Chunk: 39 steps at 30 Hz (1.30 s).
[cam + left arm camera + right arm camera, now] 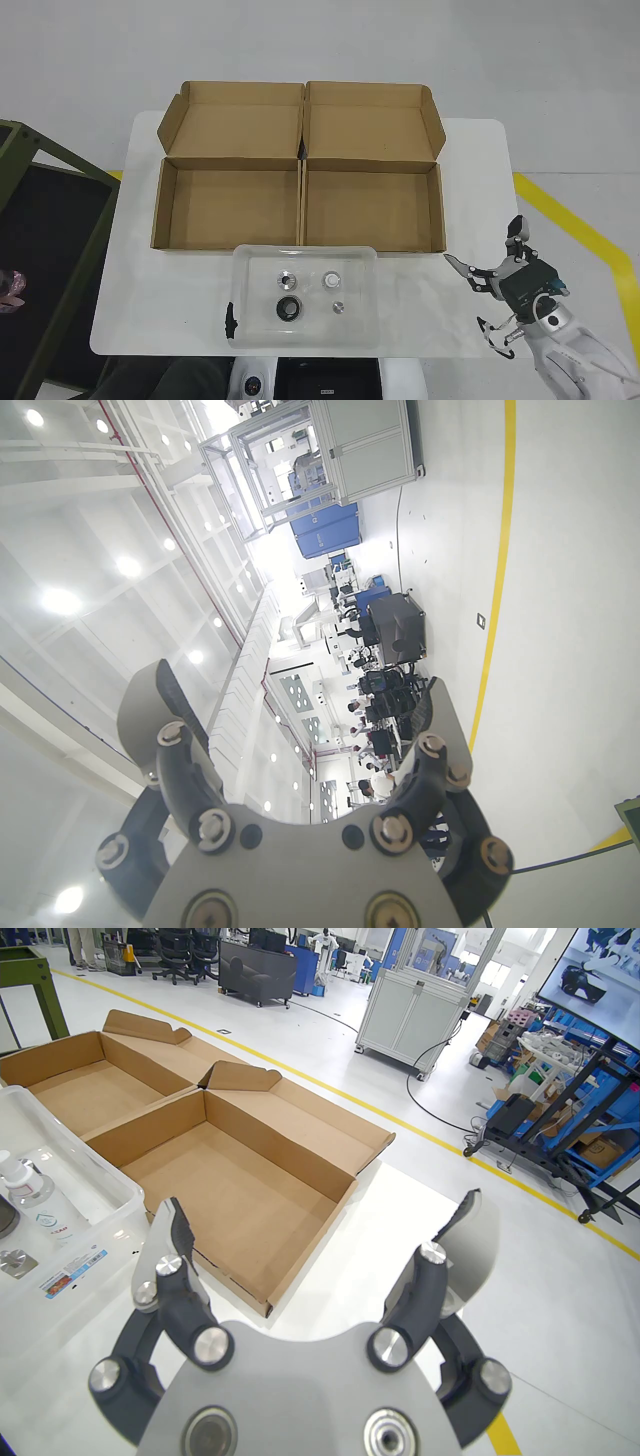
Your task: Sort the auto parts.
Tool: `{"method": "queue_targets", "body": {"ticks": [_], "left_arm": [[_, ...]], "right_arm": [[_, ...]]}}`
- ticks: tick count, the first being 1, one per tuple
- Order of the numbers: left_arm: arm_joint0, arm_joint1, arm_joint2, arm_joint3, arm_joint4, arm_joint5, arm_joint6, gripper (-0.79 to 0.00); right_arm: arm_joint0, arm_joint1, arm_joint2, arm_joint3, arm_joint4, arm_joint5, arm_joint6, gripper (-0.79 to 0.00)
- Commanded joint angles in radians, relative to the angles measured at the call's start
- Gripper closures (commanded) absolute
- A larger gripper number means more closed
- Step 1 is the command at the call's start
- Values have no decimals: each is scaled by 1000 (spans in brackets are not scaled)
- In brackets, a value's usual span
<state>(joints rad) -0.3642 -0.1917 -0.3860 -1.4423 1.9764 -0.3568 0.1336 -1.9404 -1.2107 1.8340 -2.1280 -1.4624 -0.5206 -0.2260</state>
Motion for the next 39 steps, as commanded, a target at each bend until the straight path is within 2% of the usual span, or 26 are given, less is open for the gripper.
{"method": "queue_targets", "body": {"ticks": [1,14,17,26,31,39], "left_arm": [[0,0,0,0,0,0,0,-784],[0,0,0,0,0,0,0,-785],[0,0,0,0,0,0,0,-785],[0,0,0,0,0,0,0,-785],[0,0,0,0,0,0,0,-785],[0,0,0,0,0,0,0,-785]], "right_arm": [[0,0,0,0,0,0,0,-784],[0,0,-3,2,3,-4,3,-785],[29,3,-28,33,58,-59,46,-785],[106,15,-105,18,63,-186,188,-785],[133,20,-193,-11,35,-238,257,-785],[198,22,-351,-33,24,-280,433,-785]]}}
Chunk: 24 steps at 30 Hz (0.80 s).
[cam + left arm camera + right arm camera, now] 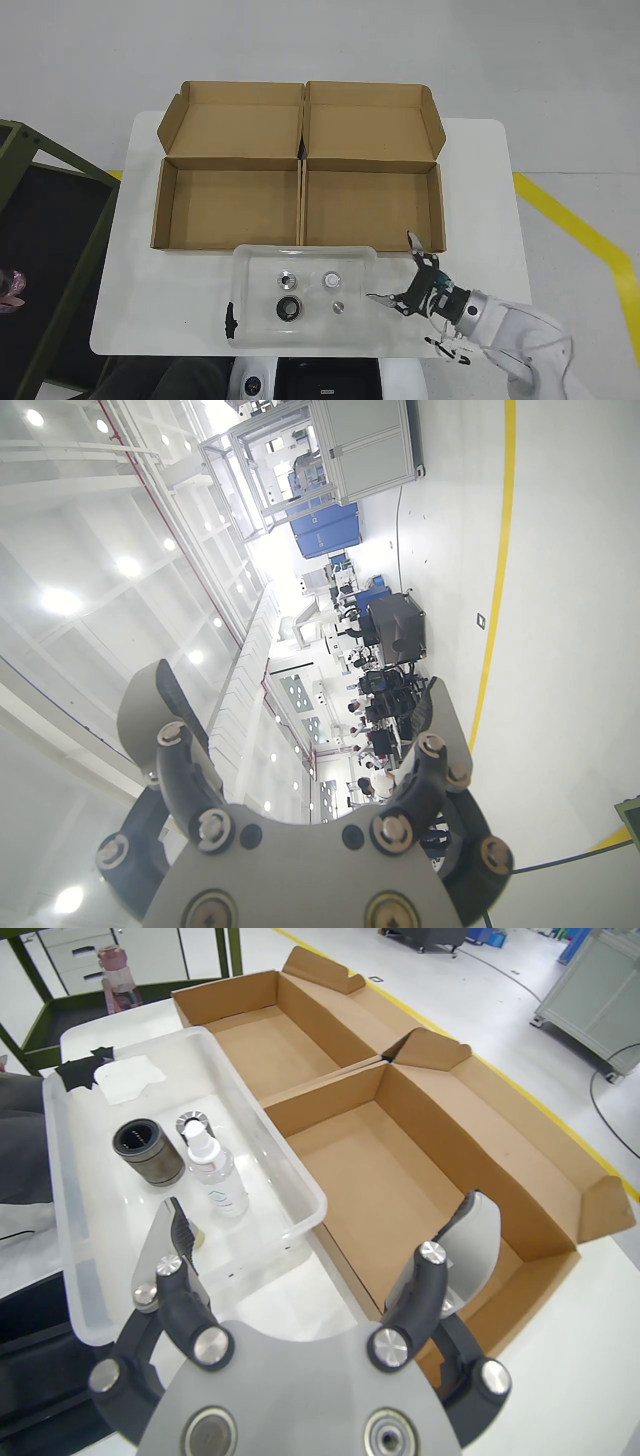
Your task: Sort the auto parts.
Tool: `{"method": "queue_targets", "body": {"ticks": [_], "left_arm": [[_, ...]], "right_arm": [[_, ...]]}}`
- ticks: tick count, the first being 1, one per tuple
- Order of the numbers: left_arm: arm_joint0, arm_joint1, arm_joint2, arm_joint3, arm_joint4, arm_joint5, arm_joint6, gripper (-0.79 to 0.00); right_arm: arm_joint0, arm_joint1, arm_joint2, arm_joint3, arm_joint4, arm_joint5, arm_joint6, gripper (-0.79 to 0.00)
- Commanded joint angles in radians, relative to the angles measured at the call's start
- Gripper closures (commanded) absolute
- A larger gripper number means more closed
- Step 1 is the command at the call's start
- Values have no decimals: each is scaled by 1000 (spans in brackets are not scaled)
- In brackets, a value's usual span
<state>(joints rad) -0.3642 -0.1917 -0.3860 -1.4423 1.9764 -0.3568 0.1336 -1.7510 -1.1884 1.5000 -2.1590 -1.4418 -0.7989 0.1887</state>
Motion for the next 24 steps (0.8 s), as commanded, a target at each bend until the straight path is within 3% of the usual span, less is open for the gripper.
{"method": "queue_targets", "body": {"ticks": [1,16,24], "left_arm": [[0,0,0,0,0,0,0,-785],[0,0,0,0,0,0,0,-785],[0,0,0,0,0,0,0,-785]], "right_arm": [[19,0,-36,-5,4,-8,40,-785],[178,-5,-293,-8,31,-3,277,-785],[240,-5,-363,7,41,7,401,-785]]}}
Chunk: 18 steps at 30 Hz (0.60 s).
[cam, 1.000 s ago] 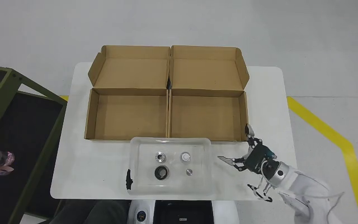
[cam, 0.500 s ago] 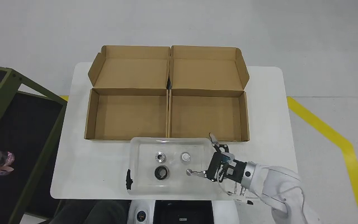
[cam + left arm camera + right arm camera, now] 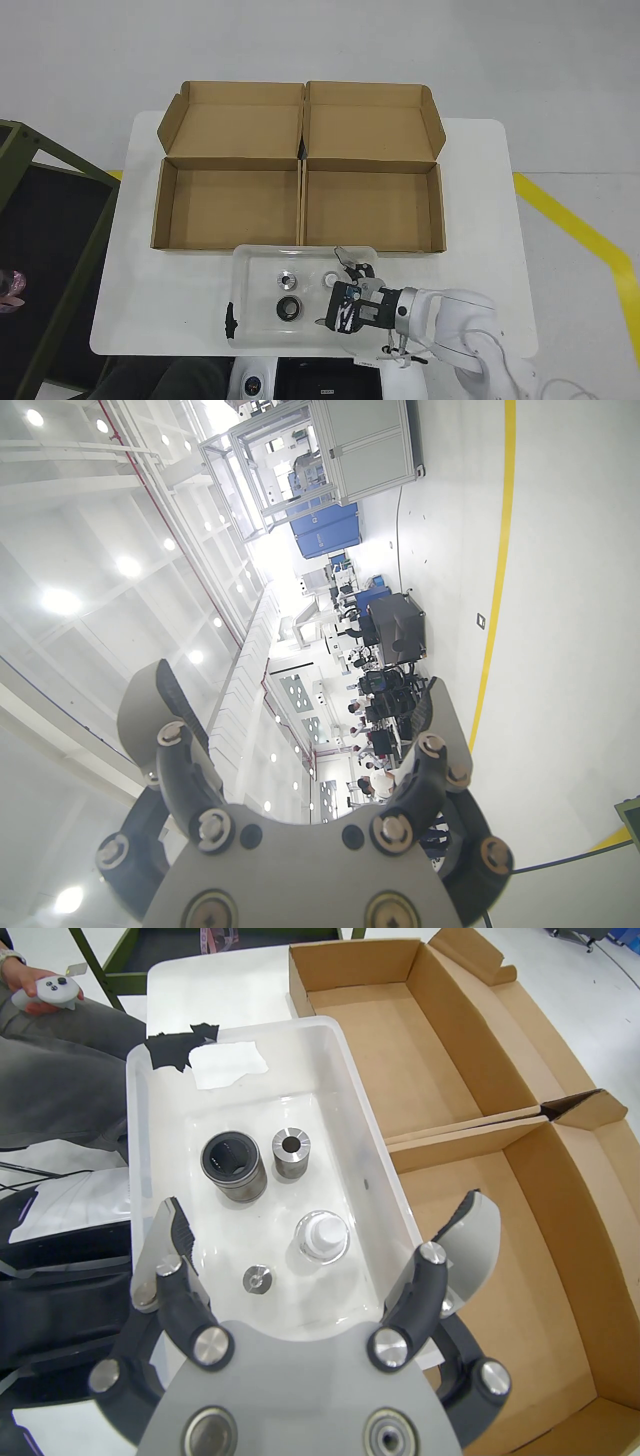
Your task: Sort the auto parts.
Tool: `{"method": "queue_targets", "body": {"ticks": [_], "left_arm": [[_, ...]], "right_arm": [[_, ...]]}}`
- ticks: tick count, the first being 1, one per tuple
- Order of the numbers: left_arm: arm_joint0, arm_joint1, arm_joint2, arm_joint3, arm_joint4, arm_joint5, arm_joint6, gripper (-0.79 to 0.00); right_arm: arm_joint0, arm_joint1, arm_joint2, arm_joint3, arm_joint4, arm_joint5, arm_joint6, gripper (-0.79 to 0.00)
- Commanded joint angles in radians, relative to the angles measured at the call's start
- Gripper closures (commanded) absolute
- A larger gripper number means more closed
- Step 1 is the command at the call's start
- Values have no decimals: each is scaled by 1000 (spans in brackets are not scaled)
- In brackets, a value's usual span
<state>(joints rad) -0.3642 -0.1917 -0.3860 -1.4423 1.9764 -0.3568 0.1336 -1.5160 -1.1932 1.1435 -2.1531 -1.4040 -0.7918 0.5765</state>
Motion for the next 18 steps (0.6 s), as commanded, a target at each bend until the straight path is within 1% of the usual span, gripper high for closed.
{"method": "queue_targets", "body": {"ticks": [1,10,18], "left_arm": [[0,0,0,0,0,0,0,-785],[0,0,0,0,0,0,0,-785],[0,0,0,0,0,0,0,-785]], "right_arm": [[11,0,-14,4,9,3,23,-785],[52,2,-59,47,47,22,91,-785],[76,5,-81,91,71,39,104,-785]]}}
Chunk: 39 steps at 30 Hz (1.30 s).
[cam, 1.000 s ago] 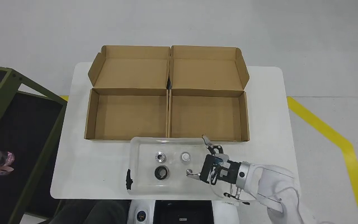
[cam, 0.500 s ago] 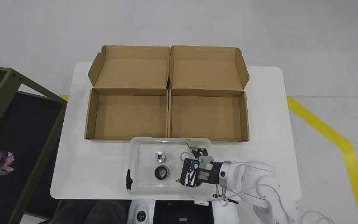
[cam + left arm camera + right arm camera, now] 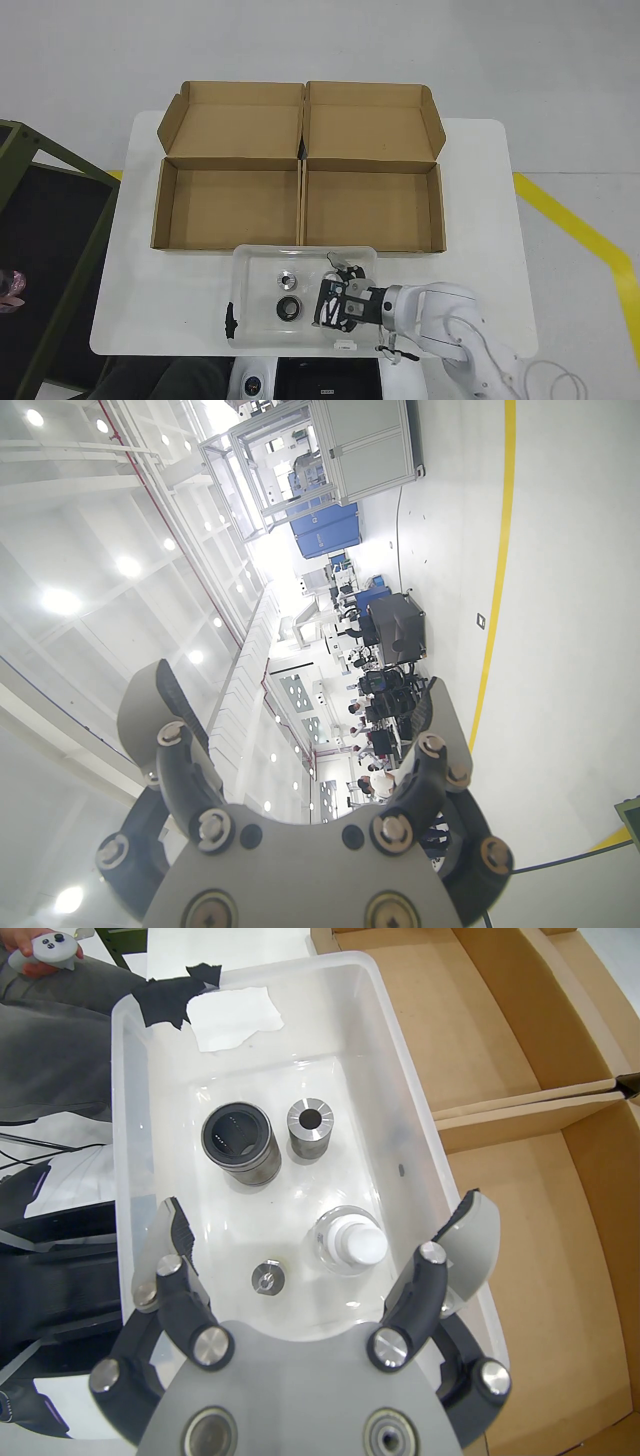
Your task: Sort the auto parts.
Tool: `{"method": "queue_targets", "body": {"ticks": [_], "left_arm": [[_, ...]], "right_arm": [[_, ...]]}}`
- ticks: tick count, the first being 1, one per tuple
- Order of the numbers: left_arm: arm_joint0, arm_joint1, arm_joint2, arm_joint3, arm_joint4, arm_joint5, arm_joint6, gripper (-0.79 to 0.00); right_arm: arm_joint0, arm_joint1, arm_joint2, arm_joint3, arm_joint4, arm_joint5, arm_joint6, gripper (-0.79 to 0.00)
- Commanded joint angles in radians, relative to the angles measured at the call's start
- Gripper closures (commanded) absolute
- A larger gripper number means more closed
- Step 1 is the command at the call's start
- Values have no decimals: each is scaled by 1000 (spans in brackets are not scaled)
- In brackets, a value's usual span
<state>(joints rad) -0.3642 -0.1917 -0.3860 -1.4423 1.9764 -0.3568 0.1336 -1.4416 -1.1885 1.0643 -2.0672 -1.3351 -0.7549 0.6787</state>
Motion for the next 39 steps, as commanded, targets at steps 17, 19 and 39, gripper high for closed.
{"method": "queue_targets", "body": {"ticks": [17,19,39], "left_arm": [[0,0,0,0,0,0,0,-785],[0,0,0,0,0,0,0,-785],[0,0,0,0,0,0,0,-785]], "right_arm": [[54,10,-22,65,15,30,18,-391],[60,10,-25,70,10,37,20,-379],[63,27,-17,6,24,30,-21,0]]}}
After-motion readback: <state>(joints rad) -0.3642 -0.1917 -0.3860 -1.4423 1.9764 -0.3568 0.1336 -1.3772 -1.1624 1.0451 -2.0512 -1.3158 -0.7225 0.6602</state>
